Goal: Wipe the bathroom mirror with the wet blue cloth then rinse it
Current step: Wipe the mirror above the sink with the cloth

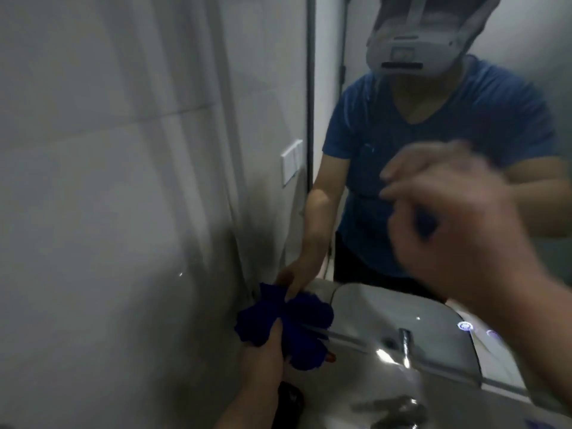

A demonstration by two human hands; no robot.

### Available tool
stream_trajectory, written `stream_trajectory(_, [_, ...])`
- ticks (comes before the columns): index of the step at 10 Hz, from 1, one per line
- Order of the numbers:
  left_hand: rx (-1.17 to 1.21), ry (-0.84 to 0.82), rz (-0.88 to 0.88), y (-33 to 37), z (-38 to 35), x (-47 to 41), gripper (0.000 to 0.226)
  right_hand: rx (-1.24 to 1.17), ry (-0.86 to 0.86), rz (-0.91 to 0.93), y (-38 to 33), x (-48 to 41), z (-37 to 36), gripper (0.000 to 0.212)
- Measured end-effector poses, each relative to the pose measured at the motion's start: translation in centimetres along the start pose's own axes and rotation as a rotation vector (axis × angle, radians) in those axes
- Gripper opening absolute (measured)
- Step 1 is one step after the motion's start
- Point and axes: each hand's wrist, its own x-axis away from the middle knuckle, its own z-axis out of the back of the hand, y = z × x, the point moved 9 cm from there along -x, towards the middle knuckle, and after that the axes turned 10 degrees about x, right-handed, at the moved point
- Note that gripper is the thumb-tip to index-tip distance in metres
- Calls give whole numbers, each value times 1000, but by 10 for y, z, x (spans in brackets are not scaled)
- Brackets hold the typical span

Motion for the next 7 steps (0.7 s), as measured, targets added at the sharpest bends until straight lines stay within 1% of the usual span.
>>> stream_trajectory(1, [38,25,-171,66,-16,38,55,244,78,-58,27,-59,26,24])
stream_trajectory(2, [134,-52,-506,173,-41,82,39,425,136,41,37,-102,45,19])
stream_trajectory(3, [217,-111,-793,263,-58,143,43,441,200,132,38,-105,49,19])
stream_trajectory(4, [170,-53,-1228,357,-87,220,61,468,247,175,35,-102,47,12])
stream_trajectory(5, [-99,141,-1531,365,-119,259,71,448,327,218,28,-100,53,5])
stream_trajectory(6, [-247,137,-1590,322,-131,253,73,417,351,232,26,-98,55,6])
stream_trajectory(7, [-579,-55,-1673,185,-154,222,73,397,354,283,21,-100,56,7])
